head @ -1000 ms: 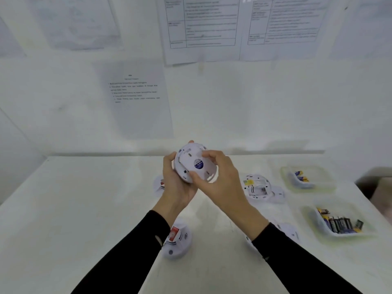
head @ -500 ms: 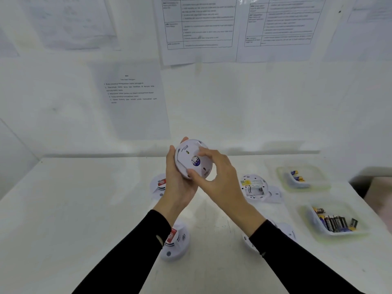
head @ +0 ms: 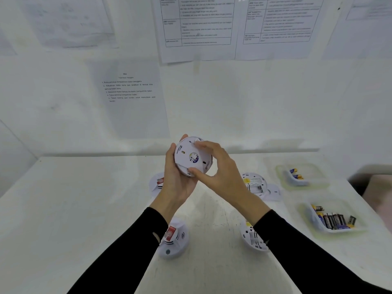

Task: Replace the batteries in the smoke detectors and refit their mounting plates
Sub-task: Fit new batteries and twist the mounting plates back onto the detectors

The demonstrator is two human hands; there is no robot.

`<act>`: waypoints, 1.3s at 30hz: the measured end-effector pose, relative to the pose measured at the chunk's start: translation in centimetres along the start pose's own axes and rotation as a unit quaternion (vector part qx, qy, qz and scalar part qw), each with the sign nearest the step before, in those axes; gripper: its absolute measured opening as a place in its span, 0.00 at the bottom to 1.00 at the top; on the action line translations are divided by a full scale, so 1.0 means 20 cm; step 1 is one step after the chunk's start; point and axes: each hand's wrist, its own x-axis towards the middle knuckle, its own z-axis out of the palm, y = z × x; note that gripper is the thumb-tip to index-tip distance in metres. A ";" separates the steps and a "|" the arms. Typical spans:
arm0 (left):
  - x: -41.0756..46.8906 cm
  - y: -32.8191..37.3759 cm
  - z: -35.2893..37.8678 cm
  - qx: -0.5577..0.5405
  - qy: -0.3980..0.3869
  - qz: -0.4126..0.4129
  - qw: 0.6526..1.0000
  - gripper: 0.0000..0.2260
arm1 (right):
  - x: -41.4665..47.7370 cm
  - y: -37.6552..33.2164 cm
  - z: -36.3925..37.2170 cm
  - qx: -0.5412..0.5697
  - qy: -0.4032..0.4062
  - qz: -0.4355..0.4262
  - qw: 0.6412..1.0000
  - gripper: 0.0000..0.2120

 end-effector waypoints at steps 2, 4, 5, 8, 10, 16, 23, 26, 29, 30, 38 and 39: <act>0.00 0.00 0.01 0.000 0.005 0.004 1.000 0.19 | 0.00 0.00 0.01 0.011 0.024 0.005 1.000 0.28; 0.00 0.00 0.02 -0.004 0.008 0.006 1.000 0.19 | -0.01 0.01 0.03 0.020 0.040 0.007 0.999 0.28; 0.00 0.00 0.02 -0.005 0.009 0.008 1.000 0.19 | -0.01 0.01 0.03 0.022 0.040 0.006 0.999 0.28; 0.00 0.00 0.03 -0.006 0.009 0.015 1.000 0.19 | 0.00 0.00 0.04 0.020 0.035 0.004 0.999 0.28; 0.00 0.00 0.03 -0.011 0.007 0.016 1.000 0.20 | 0.00 0.00 0.04 0.019 0.042 0.000 0.999 0.29; 0.01 0.01 0.03 -0.023 0.000 0.022 1.000 0.20 | 0.03 0.00 0.02 0.014 0.032 -0.013 0.999 0.31; 0.01 0.01 0.03 -0.034 -0.007 0.023 0.999 0.22 | 0.05 0.03 -0.02 0.000 -0.012 -0.018 1.000 0.31; 0.01 0.01 0.03 -0.030 -0.007 0.024 0.999 0.21 | 0.06 0.04 -0.02 -0.012 -0.009 -0.023 1.000 0.30; 0.01 0.01 0.04 -0.025 -0.009 0.029 0.999 0.20 | 0.06 0.04 -0.01 -0.034 -0.004 -0.022 0.999 0.28; 0.01 0.01 0.03 -0.024 -0.007 0.029 0.999 0.20 | 0.06 0.04 -0.01 -0.038 -0.002 -0.020 0.999 0.27; 0.00 -0.01 0.04 -0.011 0.004 0.028 1.000 0.19 | 0.07 0.00 0.06 -0.092 0.033 0.019 0.995 0.27; 0.00 -0.01 0.04 -0.010 0.007 0.029 1.000 0.19 | 0.07 0.00 0.07 -0.096 0.033 0.022 0.995 0.28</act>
